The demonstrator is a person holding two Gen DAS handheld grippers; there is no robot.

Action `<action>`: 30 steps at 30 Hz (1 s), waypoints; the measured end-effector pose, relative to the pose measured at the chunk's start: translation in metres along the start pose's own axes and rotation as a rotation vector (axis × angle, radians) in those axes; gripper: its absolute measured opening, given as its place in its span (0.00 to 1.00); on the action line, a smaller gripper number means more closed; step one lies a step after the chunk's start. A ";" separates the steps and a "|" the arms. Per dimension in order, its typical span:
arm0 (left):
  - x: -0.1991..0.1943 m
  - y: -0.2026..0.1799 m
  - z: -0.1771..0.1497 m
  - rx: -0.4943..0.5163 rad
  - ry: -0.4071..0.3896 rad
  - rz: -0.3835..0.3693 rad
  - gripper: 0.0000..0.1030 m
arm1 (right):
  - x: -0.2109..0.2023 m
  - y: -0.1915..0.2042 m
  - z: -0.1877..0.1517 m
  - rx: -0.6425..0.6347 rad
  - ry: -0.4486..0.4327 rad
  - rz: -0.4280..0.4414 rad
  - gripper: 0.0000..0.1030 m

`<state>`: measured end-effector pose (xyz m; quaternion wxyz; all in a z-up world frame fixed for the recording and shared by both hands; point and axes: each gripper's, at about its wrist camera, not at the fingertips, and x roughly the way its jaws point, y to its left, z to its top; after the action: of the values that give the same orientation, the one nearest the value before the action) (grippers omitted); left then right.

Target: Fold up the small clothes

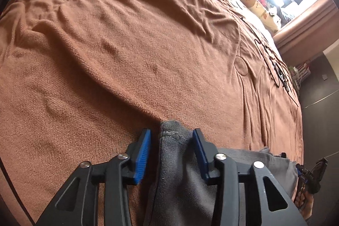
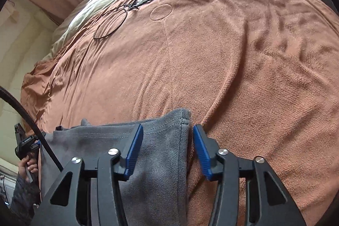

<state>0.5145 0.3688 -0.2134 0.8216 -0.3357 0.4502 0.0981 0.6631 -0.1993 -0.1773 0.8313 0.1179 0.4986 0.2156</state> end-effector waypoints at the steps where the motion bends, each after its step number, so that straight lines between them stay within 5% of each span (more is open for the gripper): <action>1: 0.002 -0.001 0.000 0.003 0.011 0.002 0.15 | 0.000 0.000 0.002 -0.006 -0.001 -0.008 0.19; 4: -0.003 -0.007 0.000 0.040 -0.006 0.010 0.07 | -0.006 0.003 0.005 -0.017 -0.036 -0.028 0.06; 17: -0.050 -0.021 0.017 0.060 -0.172 0.007 0.05 | -0.054 0.018 -0.006 -0.081 -0.216 -0.046 0.03; 26: 0.002 -0.023 0.026 0.093 -0.105 0.114 0.05 | -0.013 0.013 -0.005 -0.049 -0.160 -0.121 0.04; 30: 0.023 -0.018 0.026 0.068 -0.012 0.131 0.07 | -0.002 0.017 -0.001 -0.029 -0.107 -0.120 0.06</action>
<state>0.5531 0.3687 -0.2138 0.8269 -0.2769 0.4695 0.1383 0.6578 -0.1856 -0.1692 0.8698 0.0872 0.4564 0.1658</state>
